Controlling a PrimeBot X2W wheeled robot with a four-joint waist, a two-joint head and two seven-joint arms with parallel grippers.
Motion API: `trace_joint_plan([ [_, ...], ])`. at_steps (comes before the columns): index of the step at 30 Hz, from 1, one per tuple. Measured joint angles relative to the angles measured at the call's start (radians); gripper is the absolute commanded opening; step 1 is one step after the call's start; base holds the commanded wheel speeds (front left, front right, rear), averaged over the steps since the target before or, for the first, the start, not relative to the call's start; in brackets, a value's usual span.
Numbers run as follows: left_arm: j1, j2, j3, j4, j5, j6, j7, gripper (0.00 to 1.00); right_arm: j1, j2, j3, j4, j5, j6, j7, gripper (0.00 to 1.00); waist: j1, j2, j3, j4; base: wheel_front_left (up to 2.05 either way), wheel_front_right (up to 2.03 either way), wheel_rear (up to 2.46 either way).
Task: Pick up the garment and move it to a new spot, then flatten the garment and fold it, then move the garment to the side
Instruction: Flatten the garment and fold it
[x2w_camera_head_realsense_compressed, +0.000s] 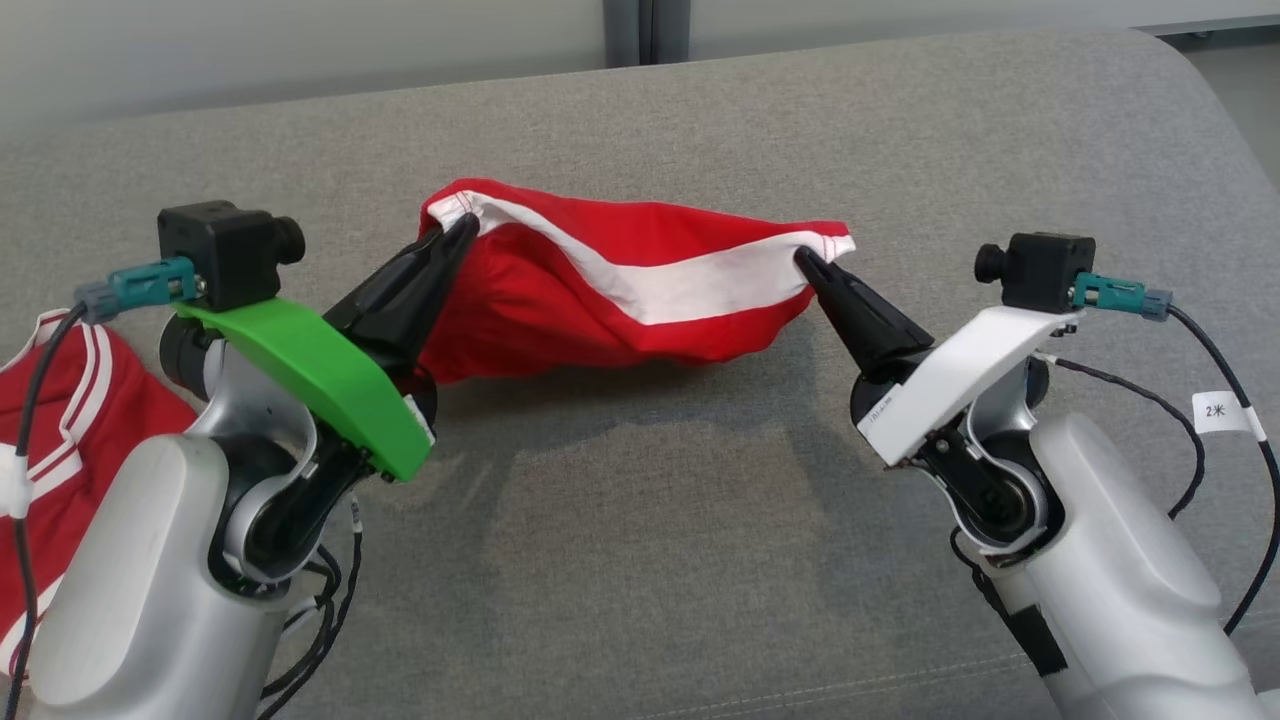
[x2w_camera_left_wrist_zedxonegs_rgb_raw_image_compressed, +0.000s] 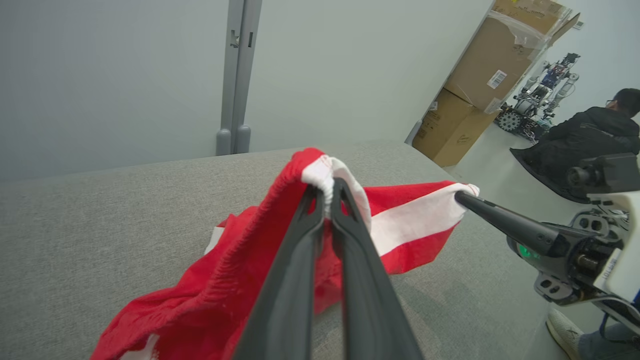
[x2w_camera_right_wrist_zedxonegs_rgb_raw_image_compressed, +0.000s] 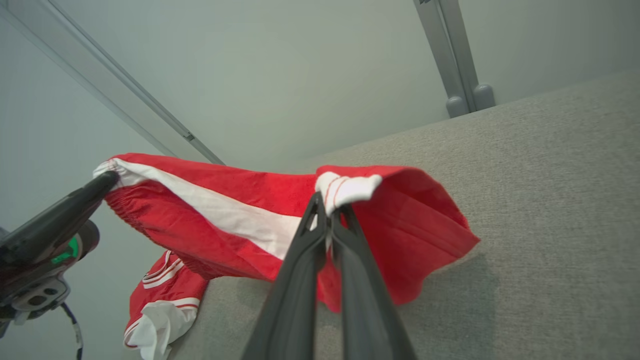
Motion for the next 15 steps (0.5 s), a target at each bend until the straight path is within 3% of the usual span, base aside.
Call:
trace_joint_plan([
  [6, 0.092, 0.057, -0.015, -0.167, -0.133, -0.009, 0.148, 0.0, 0.13, -0.042, -0.056, -0.28, 0.257, 0.0, 0.067, 0.0, 0.0, 0.0, -0.026, -0.022, 0.0, 0.0, 0.0],
  [15, 0.144, 0.148, 0.083, -0.509, -0.345, -0.006, 0.283, 0.0, 0.258, -0.189, -0.235, -0.742, 0.399, 0.0, 0.139, 0.0, 0.0, 0.0, -0.077, -0.054, 0.0, 0.0, 0.0],
])
